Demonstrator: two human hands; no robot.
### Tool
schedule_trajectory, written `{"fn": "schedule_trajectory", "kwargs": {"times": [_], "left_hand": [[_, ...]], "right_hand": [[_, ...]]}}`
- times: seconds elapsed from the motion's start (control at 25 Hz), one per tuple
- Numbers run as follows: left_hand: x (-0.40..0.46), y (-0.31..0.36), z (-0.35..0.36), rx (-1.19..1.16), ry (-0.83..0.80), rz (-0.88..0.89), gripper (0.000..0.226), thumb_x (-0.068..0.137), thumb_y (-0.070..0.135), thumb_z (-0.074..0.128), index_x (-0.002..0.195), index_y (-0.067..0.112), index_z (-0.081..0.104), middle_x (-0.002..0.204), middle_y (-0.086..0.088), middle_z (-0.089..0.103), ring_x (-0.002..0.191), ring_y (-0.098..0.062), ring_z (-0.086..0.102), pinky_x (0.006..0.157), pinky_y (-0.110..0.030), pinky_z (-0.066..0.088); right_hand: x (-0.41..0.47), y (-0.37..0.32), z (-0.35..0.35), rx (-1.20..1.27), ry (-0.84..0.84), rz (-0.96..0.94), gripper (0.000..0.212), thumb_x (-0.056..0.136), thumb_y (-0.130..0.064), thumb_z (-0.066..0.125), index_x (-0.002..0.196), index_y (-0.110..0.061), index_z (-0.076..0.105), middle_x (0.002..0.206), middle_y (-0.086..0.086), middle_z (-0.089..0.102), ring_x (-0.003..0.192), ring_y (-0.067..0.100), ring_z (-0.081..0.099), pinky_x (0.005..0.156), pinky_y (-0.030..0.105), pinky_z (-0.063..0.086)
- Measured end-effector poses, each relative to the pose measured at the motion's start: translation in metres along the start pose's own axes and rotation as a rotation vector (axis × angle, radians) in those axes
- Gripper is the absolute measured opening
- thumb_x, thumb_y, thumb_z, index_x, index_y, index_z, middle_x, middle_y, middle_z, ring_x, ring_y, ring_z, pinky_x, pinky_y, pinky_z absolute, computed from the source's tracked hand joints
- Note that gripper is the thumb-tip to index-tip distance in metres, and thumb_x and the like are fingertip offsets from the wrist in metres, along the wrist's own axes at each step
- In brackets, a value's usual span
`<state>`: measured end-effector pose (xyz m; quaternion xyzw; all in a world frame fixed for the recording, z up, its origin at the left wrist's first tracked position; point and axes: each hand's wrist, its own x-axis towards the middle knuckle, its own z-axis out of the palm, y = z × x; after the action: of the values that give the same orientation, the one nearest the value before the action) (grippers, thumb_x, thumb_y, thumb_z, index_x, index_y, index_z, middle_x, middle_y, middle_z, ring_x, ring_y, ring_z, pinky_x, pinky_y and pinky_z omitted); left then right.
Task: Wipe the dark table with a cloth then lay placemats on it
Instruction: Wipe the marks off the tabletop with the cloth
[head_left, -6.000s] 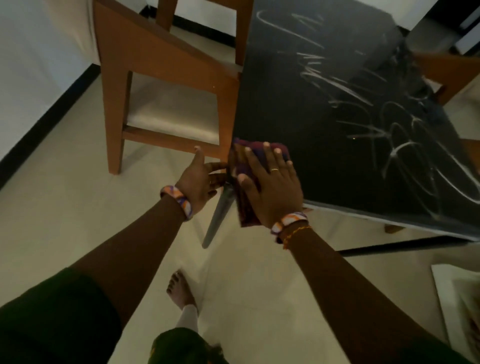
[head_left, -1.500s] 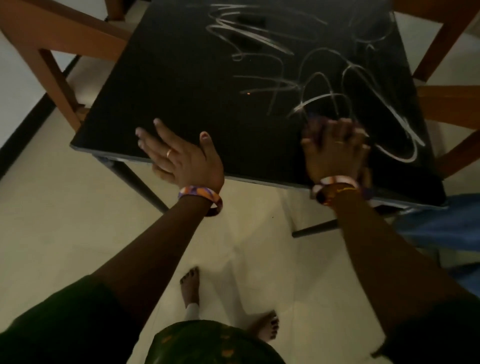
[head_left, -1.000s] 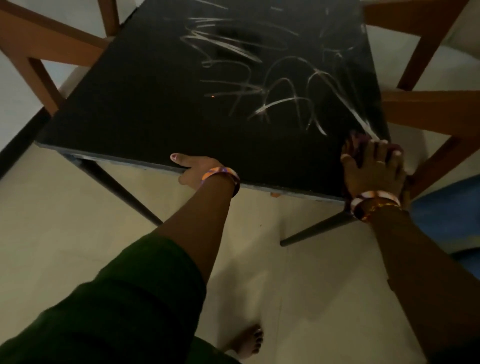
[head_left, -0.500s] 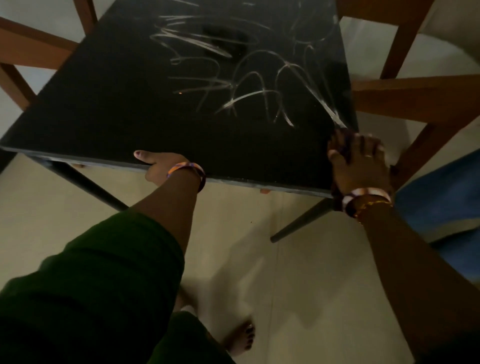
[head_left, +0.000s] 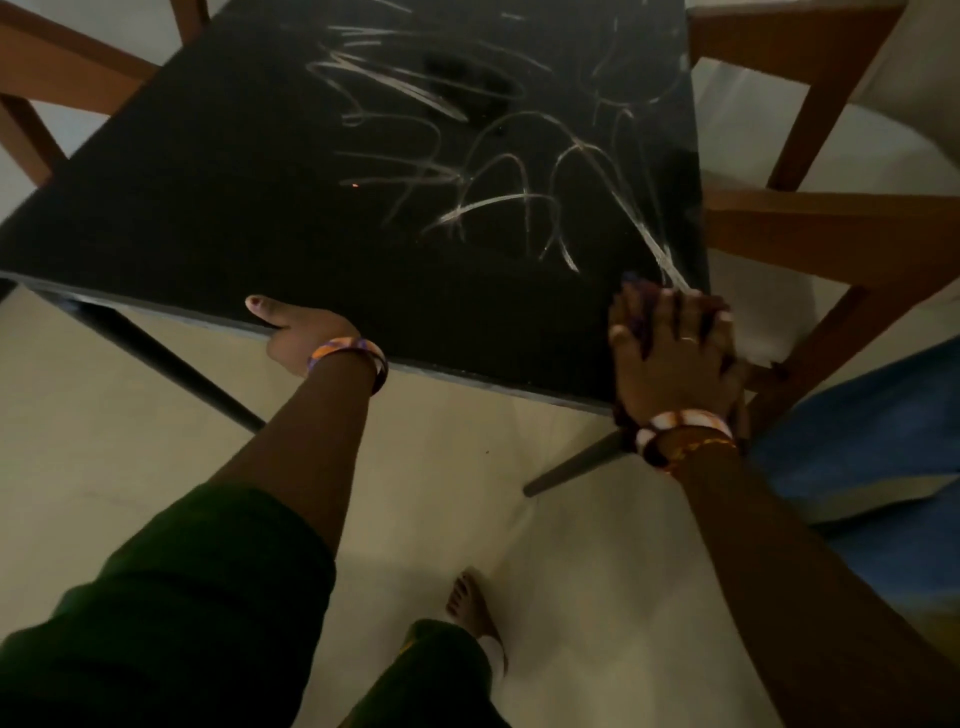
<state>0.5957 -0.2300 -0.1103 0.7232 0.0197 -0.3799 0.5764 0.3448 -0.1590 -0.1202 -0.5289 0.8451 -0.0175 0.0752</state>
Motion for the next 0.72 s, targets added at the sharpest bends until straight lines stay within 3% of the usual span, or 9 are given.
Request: {"fn": "schedule_trajectory", "kwargs": {"times": [0.12, 0.28, 0.52, 0.64, 0.72], "left_hand": [[0.009, -0.006, 0.004, -0.011, 0.018, -0.041, 0.044, 0.095, 0.055, 0.027, 0.099, 0.016, 0.046, 0.071, 0.006, 0.045, 0.058, -0.004, 0.042, 0.051, -0.018, 0.036], [0.002, -0.009, 0.007, -0.025, 0.044, -0.049, 0.049, 0.095, 0.056, 0.026, 0.107, 0.016, 0.051, 0.070, 0.005, 0.043, 0.058, -0.005, 0.040, 0.051, -0.019, 0.035], [-0.003, -0.004, 0.008, -0.026, 0.100, -0.081, 0.055, 0.095, 0.056, 0.026, 0.125, 0.015, 0.047, 0.074, 0.006, 0.044, 0.062, -0.004, 0.041, 0.053, -0.018, 0.033], [-0.010, 0.000, 0.010, 0.007, 0.126, -0.115, 0.058, 0.095, 0.057, 0.026, 0.131, 0.015, 0.045, 0.075, 0.007, 0.041, 0.063, -0.003, 0.040, 0.051, -0.018, 0.029], [-0.009, -0.003, 0.010, -0.011, 0.124, -0.142, 0.061, 0.093, 0.060, 0.026, 0.133, 0.018, 0.042, 0.086, 0.005, 0.048, 0.070, -0.005, 0.042, 0.061, -0.020, 0.035]], "right_hand": [[0.033, 0.002, -0.002, 0.074, -0.025, 0.140, 0.069, 0.097, -0.055, 0.026, 0.152, -0.024, 0.000, 0.159, 0.004, -0.008, 0.144, 0.037, -0.007, 0.110, 0.065, 0.008], [0.104, -0.018, -0.016, 0.231, -0.014, 0.160, 0.071, 0.096, -0.057, 0.026, 0.152, -0.022, 0.001, 0.159, 0.004, -0.008, 0.143, 0.041, 0.000, 0.108, 0.062, 0.014], [0.026, 0.012, -0.003, 0.146, -0.027, 0.051, 0.074, 0.095, -0.056, 0.029, 0.151, -0.020, -0.003, 0.158, 0.009, -0.007, 0.136, 0.044, 0.022, 0.099, 0.052, 0.037], [0.073, -0.001, -0.014, 0.182, -0.005, 0.105, 0.074, 0.096, -0.056, 0.031, 0.152, -0.020, -0.003, 0.159, 0.009, -0.007, 0.136, 0.045, 0.022, 0.100, 0.053, 0.035], [0.123, -0.012, -0.030, 0.247, -0.049, 0.121, 0.075, 0.096, -0.056, 0.030, 0.152, -0.018, -0.002, 0.159, 0.010, -0.007, 0.138, 0.045, 0.020, 0.105, 0.053, 0.030]]}}
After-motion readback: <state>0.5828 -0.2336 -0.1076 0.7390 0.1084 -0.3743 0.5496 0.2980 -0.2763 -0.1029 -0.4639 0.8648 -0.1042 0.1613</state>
